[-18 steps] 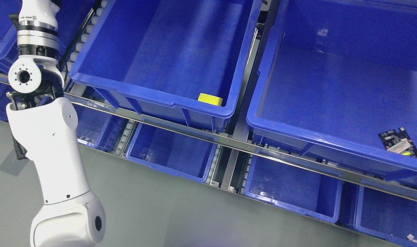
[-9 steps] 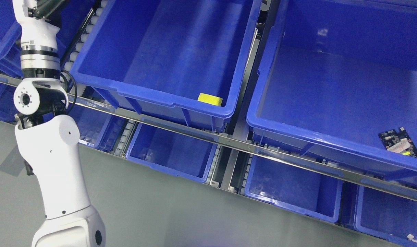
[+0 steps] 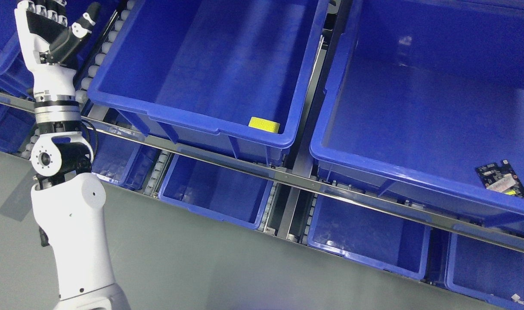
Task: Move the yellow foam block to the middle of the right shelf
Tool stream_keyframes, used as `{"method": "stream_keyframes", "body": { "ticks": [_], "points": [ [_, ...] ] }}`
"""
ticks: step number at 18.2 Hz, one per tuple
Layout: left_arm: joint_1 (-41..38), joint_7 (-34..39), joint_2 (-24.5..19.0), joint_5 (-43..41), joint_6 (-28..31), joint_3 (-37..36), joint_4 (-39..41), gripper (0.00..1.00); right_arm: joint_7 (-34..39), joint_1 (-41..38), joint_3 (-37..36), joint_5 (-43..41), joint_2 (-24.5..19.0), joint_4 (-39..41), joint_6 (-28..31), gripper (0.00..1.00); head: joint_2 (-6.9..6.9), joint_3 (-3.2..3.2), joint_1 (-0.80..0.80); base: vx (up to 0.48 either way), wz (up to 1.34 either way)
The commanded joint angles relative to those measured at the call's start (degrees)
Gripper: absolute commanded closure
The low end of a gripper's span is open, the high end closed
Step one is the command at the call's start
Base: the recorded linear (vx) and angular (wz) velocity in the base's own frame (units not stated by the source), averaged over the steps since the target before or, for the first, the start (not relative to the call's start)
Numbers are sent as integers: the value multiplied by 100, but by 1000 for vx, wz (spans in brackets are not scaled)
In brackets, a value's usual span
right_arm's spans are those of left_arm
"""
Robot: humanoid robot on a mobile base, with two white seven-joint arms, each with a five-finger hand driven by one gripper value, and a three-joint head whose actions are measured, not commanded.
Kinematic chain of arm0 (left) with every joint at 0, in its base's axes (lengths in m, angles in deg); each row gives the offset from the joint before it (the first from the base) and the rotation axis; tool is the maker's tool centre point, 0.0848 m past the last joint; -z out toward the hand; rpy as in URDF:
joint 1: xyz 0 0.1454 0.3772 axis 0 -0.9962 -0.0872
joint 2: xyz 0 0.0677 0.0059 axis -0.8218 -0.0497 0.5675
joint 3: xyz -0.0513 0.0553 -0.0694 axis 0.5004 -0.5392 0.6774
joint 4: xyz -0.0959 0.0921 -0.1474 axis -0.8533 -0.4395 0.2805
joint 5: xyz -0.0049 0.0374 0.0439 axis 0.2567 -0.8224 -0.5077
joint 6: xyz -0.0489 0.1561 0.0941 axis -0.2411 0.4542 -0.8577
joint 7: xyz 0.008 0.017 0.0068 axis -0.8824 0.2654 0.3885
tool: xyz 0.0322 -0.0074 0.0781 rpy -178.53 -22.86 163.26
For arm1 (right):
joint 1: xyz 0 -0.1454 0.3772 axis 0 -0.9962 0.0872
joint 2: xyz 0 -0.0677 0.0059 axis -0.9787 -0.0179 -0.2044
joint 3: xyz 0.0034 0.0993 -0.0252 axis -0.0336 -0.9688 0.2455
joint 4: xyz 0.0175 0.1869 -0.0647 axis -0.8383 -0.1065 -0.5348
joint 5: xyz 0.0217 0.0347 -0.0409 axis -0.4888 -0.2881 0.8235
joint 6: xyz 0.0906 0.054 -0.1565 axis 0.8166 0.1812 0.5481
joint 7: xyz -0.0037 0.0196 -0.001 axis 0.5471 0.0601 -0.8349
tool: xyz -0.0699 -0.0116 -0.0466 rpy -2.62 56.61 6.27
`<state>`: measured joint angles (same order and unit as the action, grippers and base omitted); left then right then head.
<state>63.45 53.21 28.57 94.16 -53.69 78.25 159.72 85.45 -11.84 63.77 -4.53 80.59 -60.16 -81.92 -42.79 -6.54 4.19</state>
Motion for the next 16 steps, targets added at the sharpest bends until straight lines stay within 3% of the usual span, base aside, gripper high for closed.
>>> {"method": "stream_keyframes", "body": {
  "ticks": [1, 6, 16],
  "points": [
    [-280, 8, -100, 30, 4, 116, -46, 0, 1, -9, 0, 18, 100, 100, 0, 0, 0, 0, 0, 0, 0],
    [-280, -9, -100, 74, 460, 222, 235, 0, 1, -9, 0, 18, 100, 100, -9, 0, 0, 0, 0, 0, 0],
    [-280, -36, -100, 399, 760, 213, 244, 0, 1, -9, 0, 18, 100, 100, 0, 0, 0, 0, 0, 0, 0]
  ]
}}
